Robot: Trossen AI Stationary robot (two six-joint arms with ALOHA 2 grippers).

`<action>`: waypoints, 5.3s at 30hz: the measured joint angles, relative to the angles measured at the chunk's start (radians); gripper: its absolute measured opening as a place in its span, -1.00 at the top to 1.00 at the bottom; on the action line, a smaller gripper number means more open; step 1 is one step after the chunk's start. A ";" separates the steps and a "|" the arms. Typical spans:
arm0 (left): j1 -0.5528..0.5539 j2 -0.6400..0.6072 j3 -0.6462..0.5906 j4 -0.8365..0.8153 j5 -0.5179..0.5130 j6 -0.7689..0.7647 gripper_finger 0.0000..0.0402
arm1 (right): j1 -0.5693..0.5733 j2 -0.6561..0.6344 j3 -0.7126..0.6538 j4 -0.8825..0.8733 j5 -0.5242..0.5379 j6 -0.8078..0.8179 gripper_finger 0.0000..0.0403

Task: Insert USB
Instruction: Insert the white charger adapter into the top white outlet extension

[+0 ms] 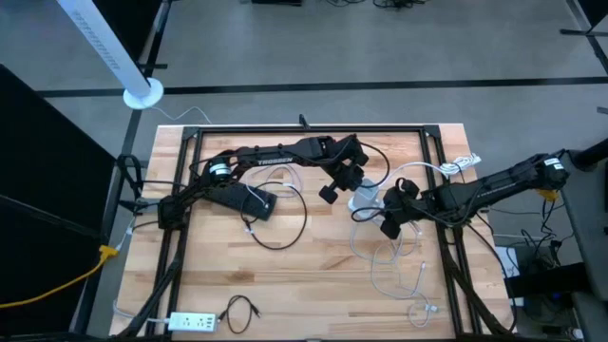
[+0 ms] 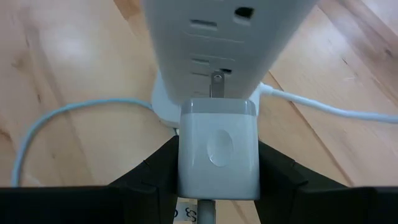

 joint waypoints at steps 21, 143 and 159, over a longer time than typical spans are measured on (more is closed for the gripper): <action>-0.015 0.000 -0.001 -0.002 -0.007 -0.089 1.00 | -0.005 0.000 0.000 0.076 0.007 0.104 0.29; -0.308 -0.399 -0.016 0.305 -0.121 -0.500 0.04 | -0.104 -0.058 0.446 0.512 -0.708 0.347 0.29; -0.305 -0.412 -0.016 0.268 -0.125 -0.547 0.37 | -0.104 -0.057 0.446 0.511 -0.694 0.331 0.29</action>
